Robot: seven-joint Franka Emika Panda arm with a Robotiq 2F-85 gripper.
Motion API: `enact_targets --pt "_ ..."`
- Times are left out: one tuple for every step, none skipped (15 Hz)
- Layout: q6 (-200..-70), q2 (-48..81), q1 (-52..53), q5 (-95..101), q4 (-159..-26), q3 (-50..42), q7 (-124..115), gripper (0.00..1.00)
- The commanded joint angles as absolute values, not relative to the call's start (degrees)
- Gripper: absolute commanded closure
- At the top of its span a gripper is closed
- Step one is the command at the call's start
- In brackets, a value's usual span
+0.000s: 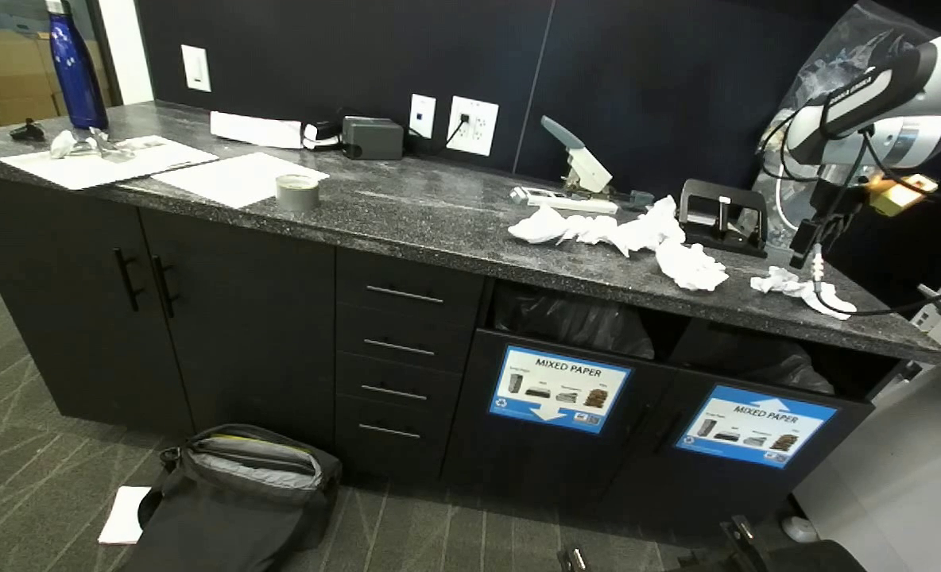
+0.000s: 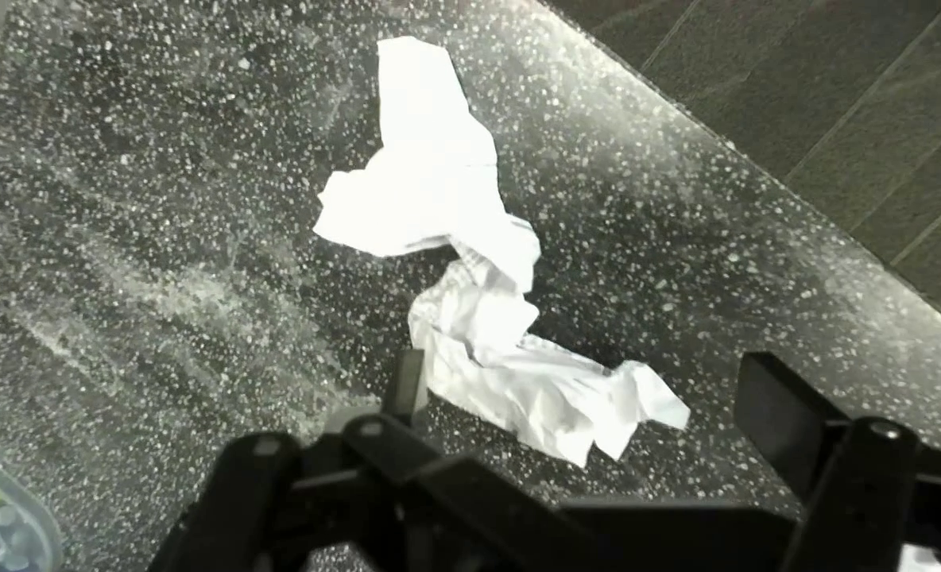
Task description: Throw the papers on the countertop in the bin on the left
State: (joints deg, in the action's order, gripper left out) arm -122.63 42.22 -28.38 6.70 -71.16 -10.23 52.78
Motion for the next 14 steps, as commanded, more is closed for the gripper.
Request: enact_targets --pt "-117.0 50.9 -32.2 3.0 -57.3 -7.9 58.0 0.00" --pt "-116.1 52.6 -33.2 2.1 -54.7 -7.3 59.5 0.00" --pt "-115.2 54.1 -34.1 1.5 -52.3 -6.6 60.9 0.00" --pt "-113.9 55.7 -34.7 1.0 -49.9 -6.1 61.9 0.00" --pt "-112.4 57.1 -35.4 0.5 -47.5 -5.4 62.9 0.00" --pt "-111.1 58.7 -35.9 0.2 -45.1 -4.9 63.6 0.00" --pt "-109.9 60.2 -36.2 0.0 -42.8 -4.6 64.2 0.00" --pt "-108.6 61.5 -36.6 0.0 -40.6 -4.2 64.8 0.00" --pt "-107.7 62.5 -36.9 -0.1 -39.2 -3.8 65.2 0.00" --pt "-107.1 63.4 -37.0 -0.1 -38.0 -3.6 65.5 0.00" --pt "-106.8 64.4 -37.0 0.0 -36.9 -3.4 65.5 0.00" --pt "-107.3 64.4 -36.9 0.1 -37.2 -3.4 65.4 0.00" --pt "-107.4 65.2 -36.8 0.2 -36.2 -3.3 65.3 0.00" --pt "-107.4 65.9 -36.7 0.3 -35.3 -3.2 65.4 0.00"
